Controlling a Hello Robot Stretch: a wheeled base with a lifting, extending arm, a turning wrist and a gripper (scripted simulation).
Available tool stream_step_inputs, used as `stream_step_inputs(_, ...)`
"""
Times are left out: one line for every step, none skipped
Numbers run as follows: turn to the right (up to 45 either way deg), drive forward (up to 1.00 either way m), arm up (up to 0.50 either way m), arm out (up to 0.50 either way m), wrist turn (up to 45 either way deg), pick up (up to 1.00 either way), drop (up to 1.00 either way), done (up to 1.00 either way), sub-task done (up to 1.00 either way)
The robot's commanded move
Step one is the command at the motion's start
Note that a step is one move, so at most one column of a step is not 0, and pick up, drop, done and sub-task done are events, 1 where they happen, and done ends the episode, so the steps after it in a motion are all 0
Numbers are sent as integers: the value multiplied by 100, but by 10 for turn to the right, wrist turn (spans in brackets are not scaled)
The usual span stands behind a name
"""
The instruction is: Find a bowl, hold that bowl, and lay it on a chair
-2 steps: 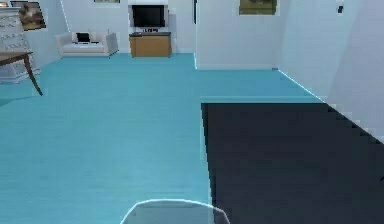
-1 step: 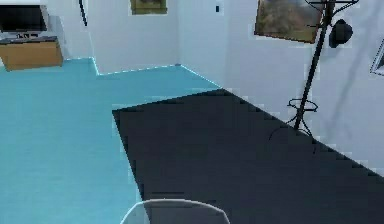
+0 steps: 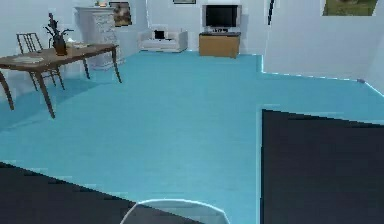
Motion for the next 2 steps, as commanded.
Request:
stream_step_inputs(-450,0,0,0,0,0,0,0,0)
stream_step_inputs(-420,0,0,0,0,0,0,0,0)
